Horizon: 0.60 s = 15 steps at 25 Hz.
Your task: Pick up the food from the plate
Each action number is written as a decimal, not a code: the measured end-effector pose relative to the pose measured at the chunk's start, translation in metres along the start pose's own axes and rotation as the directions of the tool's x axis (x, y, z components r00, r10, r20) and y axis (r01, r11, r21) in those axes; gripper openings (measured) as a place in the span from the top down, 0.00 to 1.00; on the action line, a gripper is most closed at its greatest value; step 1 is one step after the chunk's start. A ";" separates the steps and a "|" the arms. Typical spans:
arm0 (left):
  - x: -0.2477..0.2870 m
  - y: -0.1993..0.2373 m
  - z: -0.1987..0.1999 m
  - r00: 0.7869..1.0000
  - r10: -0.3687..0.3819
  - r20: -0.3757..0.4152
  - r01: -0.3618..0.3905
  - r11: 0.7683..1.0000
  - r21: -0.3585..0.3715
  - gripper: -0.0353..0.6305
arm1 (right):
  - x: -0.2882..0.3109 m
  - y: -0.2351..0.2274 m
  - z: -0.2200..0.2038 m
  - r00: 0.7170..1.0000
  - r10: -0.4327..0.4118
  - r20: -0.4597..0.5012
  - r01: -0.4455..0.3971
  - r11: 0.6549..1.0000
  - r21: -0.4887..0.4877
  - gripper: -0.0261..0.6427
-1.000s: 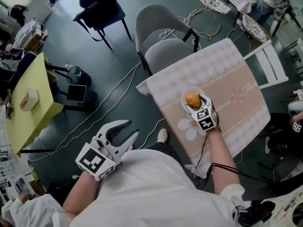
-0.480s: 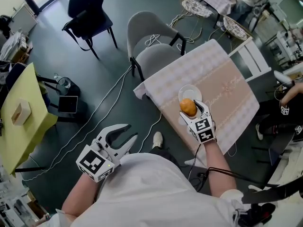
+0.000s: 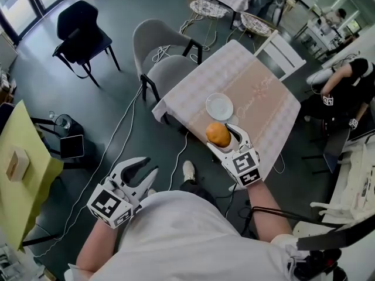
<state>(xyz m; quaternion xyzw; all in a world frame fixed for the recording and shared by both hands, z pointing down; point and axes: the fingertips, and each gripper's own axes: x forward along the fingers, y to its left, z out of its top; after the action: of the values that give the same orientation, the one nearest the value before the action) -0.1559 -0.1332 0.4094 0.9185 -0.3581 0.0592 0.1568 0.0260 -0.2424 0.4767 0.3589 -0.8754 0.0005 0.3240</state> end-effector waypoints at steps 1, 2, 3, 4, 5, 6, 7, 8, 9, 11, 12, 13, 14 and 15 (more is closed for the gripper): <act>-0.004 -0.002 -0.001 1.000 -0.011 0.001 0.011 1.000 0.007 0.76 | -0.007 0.006 0.007 1.000 -0.010 0.013 0.010 1.000 -0.003 0.44; -0.008 -0.004 -0.001 1.000 -0.019 0.001 0.019 1.000 0.015 0.77 | -0.014 0.014 0.010 1.000 -0.013 0.020 0.013 1.000 -0.001 0.44; -0.012 -0.005 -0.002 1.000 -0.025 0.002 0.025 0.999 0.022 0.78 | -0.020 0.023 0.012 1.000 -0.012 0.024 0.012 1.000 0.004 0.44; -0.017 -0.006 -0.004 1.000 -0.029 0.002 0.029 0.999 0.029 0.79 | -0.026 0.031 0.015 1.000 -0.011 0.028 0.011 1.000 0.007 0.44; -0.021 -0.007 -0.005 0.999 -0.033 0.002 0.033 0.999 0.034 0.81 | -0.032 0.039 0.018 0.999 -0.014 0.034 0.013 1.000 0.009 0.44; -0.026 -0.008 -0.007 0.999 -0.038 0.002 0.038 0.998 0.040 0.83 | -0.038 0.046 0.021 0.999 -0.018 0.041 0.017 1.000 0.009 0.44; -0.030 -0.009 -0.009 0.999 -0.043 0.002 0.043 0.998 0.045 0.85 | -0.043 0.053 0.024 0.999 -0.022 0.048 0.021 1.000 0.009 0.44; -0.035 -0.010 -0.012 0.999 -0.045 0.002 0.045 0.998 0.048 0.88 | -0.048 0.059 0.026 0.998 -0.025 0.054 0.024 1.000 0.008 0.44; -0.039 -0.011 -0.014 0.999 -0.046 0.001 0.046 0.998 0.048 0.90 | -0.052 0.065 0.028 0.998 -0.026 0.057 0.026 1.000 0.006 0.44; -0.047 -0.014 -0.019 0.999 -0.049 -0.005 0.049 0.998 0.046 0.94 | -0.060 0.077 0.032 0.998 -0.028 0.062 0.028 1.000 0.002 0.44; -0.051 -0.016 -0.021 0.999 -0.054 -0.009 0.054 0.998 0.044 0.94 | -0.064 0.083 0.033 0.997 -0.030 0.064 0.029 1.000 0.003 0.44; -0.054 -0.018 -0.024 0.998 -0.060 -0.012 0.060 0.997 0.044 0.94 | -0.068 0.088 0.034 0.997 -0.032 0.068 0.032 0.999 0.006 0.44; -0.056 -0.020 -0.027 0.998 -0.067 -0.016 0.068 0.997 0.044 0.94 | -0.072 0.094 0.035 0.997 -0.035 0.071 0.034 0.999 0.008 0.44; -0.058 -0.022 -0.030 0.997 -0.076 -0.018 0.076 0.996 0.045 0.94 | -0.075 0.100 0.035 0.997 -0.038 0.073 0.037 0.999 0.009 0.44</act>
<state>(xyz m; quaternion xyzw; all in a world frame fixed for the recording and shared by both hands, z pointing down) -0.1836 -0.0705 0.4192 0.9343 -0.3202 0.0689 0.1411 -0.0167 -0.1295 0.4296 0.3762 -0.8798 -0.0153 0.2901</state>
